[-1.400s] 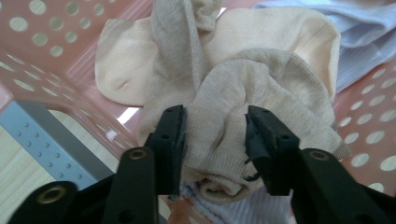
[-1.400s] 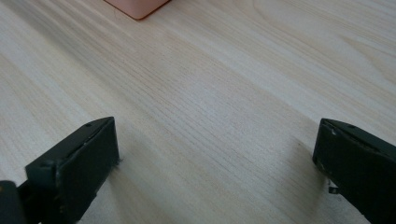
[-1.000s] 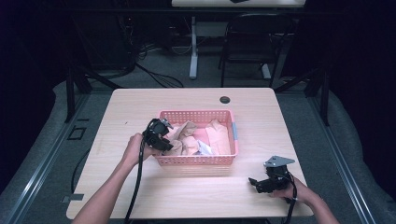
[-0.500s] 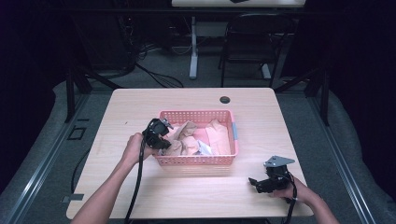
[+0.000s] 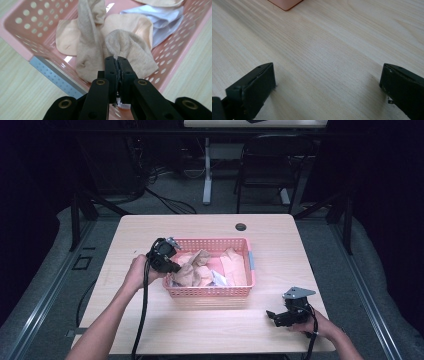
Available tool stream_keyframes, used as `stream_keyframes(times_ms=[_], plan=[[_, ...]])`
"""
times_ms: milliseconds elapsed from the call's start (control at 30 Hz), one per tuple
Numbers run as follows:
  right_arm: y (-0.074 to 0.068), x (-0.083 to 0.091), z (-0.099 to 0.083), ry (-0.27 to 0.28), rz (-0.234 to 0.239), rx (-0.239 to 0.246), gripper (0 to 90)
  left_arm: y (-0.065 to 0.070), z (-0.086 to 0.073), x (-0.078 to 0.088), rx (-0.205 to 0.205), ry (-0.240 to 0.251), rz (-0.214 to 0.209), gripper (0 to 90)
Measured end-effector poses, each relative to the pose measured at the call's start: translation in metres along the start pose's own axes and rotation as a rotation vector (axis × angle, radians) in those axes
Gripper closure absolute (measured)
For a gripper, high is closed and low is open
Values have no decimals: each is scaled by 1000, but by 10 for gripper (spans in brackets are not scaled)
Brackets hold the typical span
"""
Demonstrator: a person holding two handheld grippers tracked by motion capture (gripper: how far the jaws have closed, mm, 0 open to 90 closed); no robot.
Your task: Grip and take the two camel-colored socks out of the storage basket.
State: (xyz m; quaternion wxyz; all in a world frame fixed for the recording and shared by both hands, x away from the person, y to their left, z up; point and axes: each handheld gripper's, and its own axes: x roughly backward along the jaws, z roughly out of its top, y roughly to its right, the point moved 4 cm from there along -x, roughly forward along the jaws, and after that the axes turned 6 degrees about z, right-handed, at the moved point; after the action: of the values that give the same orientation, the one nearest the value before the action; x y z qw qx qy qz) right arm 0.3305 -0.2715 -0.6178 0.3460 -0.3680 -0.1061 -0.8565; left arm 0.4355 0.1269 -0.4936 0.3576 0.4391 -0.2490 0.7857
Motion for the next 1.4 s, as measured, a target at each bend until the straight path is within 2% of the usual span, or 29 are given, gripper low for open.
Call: stream_keyframes(times_ms=[400, 633, 800, 1033, 1367, 1400], plan=[[0, 0, 0, 0, 0, 0, 0, -4, 24, 31, -54, 7, 23, 874], [0, 0, 0, 0, 0, 0, 0, -6, 34, 42, -60, 2, 26, 874], [0, 0, 0, 1, 0, 0, 0, -11, 44, 51, -74, -29, 20, 872], [0, 0, 0, -2, -1, 2, 0, -12, 54, 64, -86, -36, 13, 872], [0, 0, 0, -2, 0, 1, 0, -14, 68, 92, -108, -39, 14, 870], [0, 0, 0, -2, -1, 1, 0, -15, 69, 97, -117, -54, 22, 870]])
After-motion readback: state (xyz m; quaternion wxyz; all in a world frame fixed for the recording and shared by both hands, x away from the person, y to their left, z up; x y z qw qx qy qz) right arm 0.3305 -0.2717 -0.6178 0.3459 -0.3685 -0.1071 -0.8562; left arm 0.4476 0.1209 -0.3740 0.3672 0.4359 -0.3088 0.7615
